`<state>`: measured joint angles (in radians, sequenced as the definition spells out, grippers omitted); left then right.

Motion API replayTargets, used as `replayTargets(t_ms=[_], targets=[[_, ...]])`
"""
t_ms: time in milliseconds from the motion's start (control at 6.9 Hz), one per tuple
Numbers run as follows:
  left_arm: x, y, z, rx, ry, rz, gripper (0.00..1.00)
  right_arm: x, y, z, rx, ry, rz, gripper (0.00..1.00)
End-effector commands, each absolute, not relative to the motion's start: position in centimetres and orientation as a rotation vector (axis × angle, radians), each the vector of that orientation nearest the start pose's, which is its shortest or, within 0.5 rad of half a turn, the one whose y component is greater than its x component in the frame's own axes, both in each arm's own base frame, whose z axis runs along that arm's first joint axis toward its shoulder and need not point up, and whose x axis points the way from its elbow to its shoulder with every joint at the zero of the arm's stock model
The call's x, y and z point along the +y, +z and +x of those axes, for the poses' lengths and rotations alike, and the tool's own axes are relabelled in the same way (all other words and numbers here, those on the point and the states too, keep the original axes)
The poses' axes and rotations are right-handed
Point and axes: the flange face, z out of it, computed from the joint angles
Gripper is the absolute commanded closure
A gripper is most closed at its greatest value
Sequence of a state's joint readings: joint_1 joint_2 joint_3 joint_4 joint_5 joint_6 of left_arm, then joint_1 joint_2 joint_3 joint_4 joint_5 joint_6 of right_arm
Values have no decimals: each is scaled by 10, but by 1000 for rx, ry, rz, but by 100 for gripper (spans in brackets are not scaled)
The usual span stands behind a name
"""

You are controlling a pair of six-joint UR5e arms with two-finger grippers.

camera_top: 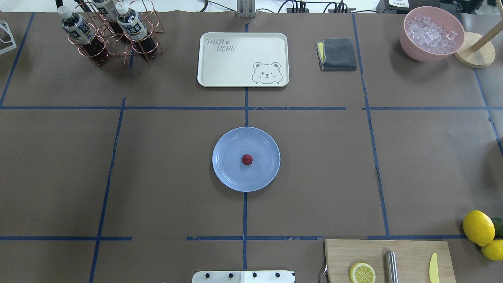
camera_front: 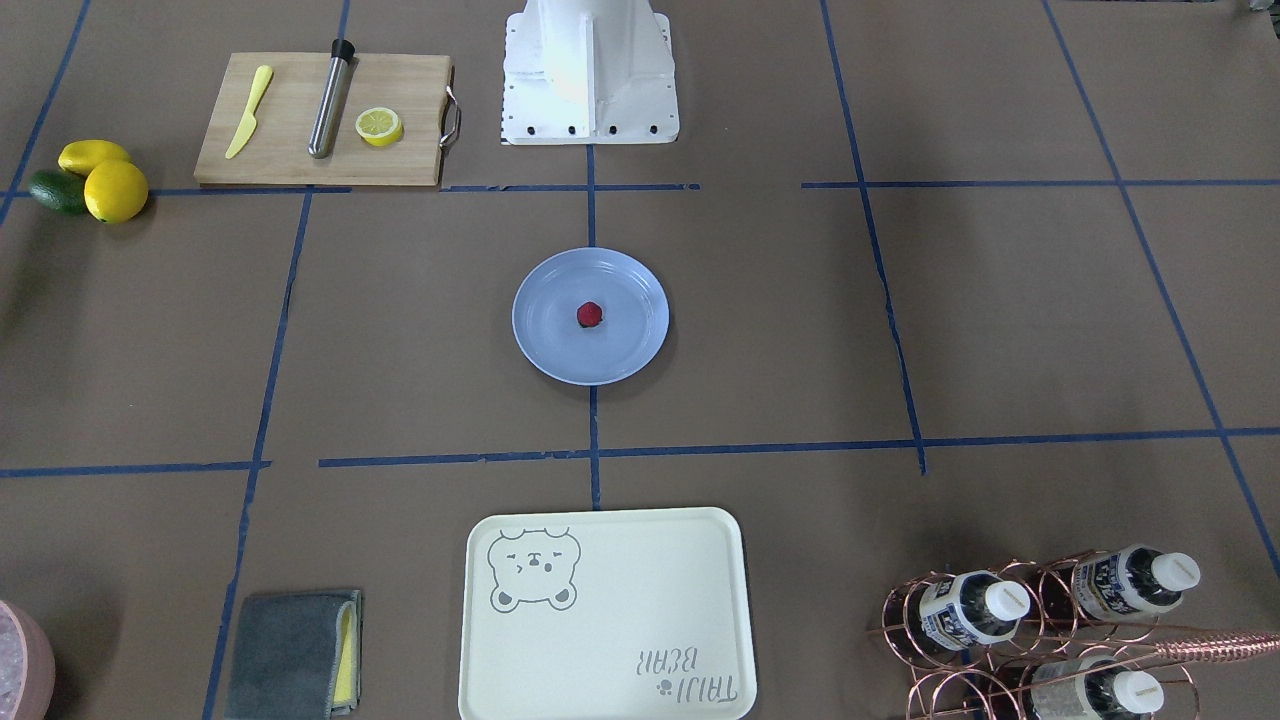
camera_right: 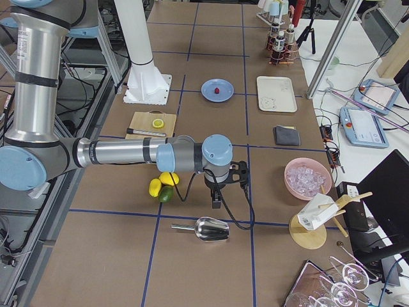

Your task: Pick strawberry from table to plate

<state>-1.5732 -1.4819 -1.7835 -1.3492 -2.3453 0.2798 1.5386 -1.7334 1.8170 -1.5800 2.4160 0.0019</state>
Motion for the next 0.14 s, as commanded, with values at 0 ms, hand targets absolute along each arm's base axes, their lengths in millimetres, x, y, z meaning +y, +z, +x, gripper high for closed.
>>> replayTargets(t_ms=[0], targets=[[-445, 617, -69, 779, 224, 38, 0, -428, 608, 45, -846, -60, 55, 0]])
